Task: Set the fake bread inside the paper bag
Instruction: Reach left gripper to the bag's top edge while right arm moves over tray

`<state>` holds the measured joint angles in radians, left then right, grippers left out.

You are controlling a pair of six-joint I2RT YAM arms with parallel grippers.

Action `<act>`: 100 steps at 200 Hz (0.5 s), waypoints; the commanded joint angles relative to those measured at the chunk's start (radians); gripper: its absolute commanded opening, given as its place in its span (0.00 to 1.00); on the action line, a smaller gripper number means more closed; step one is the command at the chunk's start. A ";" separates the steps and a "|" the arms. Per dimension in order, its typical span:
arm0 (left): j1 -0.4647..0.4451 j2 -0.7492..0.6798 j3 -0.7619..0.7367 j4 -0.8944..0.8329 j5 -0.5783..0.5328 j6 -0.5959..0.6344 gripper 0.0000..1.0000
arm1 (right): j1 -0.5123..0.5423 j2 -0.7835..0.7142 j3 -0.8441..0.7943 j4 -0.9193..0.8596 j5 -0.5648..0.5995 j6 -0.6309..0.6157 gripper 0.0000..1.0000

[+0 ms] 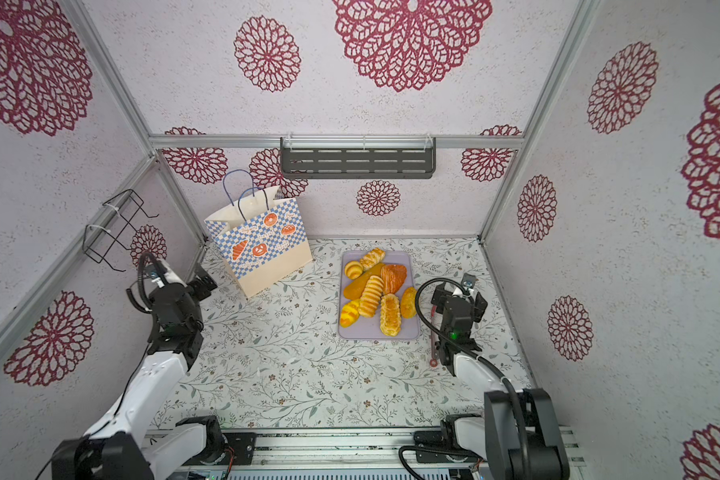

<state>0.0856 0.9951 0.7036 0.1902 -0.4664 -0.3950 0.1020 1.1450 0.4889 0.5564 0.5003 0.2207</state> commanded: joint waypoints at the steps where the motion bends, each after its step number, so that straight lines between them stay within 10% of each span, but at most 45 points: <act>1: 0.028 -0.038 0.129 -0.418 0.017 -0.180 0.97 | -0.025 -0.110 0.068 -0.370 -0.059 0.248 0.94; 27: 0.040 0.073 0.425 -0.658 0.208 -0.114 0.97 | -0.033 -0.176 0.164 -0.491 -0.341 0.303 0.68; 58: 0.046 0.321 0.786 -0.875 0.392 0.013 1.00 | 0.027 -0.101 0.329 -0.576 -0.592 0.315 0.67; 100: 0.059 0.753 1.387 -1.176 0.447 0.211 0.96 | 0.273 0.038 0.521 -0.644 -0.598 0.250 0.73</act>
<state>0.1272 1.5658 1.8416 -0.7158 -0.1001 -0.3328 0.2680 1.1328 0.9161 -0.0128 -0.0235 0.4915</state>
